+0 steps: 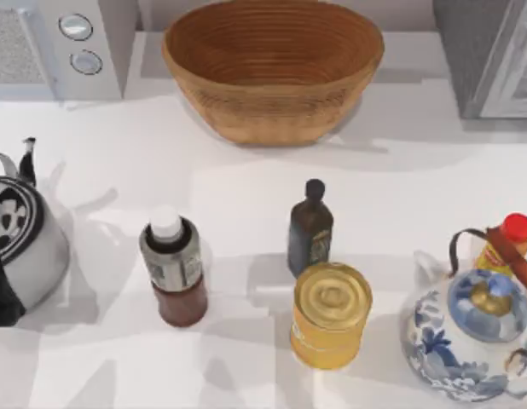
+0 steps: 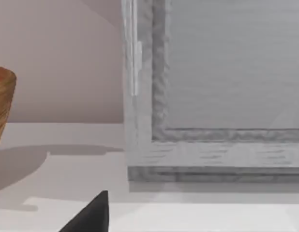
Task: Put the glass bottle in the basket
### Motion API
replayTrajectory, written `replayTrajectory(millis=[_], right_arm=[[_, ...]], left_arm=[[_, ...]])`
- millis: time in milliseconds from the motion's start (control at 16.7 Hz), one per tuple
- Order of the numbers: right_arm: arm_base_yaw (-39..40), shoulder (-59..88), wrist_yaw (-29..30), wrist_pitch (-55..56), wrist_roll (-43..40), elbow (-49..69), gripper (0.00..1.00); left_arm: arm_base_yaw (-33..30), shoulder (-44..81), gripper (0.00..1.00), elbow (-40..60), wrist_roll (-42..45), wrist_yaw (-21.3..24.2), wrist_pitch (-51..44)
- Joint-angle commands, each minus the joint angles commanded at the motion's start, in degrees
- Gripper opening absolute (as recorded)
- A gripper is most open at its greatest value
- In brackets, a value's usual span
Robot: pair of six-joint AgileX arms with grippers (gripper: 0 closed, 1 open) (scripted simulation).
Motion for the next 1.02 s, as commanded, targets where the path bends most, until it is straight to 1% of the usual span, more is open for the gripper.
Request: replayTrajectory(millis=[180,300,420,660,840,1020], right_arm=[[0.0,0.0,0.0,0.0,0.0,0.0,1.00],[0.0,0.0,0.0,0.0,0.0,0.0,1.00],[0.0,0.0,0.0,0.0,0.0,0.0,1.00],[0.0,0.0,0.0,0.0,0.0,0.0,1.00],[0.0,0.0,0.0,0.0,0.0,0.0,1.00],[0.0,0.0,0.0,0.0,0.0,0.0,1.00]], left_arm=[[-0.6,0.8,1.00,0.3,0.2,0.5,0.6],[-2.5,3.9,1.00,1.7,1.2,2.8,3.3],[-4.8,9.3,1.00,3.6,2.9,7.1,8.0],[-8.1,26.5,1.00,6.6,7.7,18.3,22.4],[-9.9,40.3,1.00,7.1,10.7,23.8,30.6],[-11.4,50.3,1.00,5.8,11.9,28.3,34.7]])
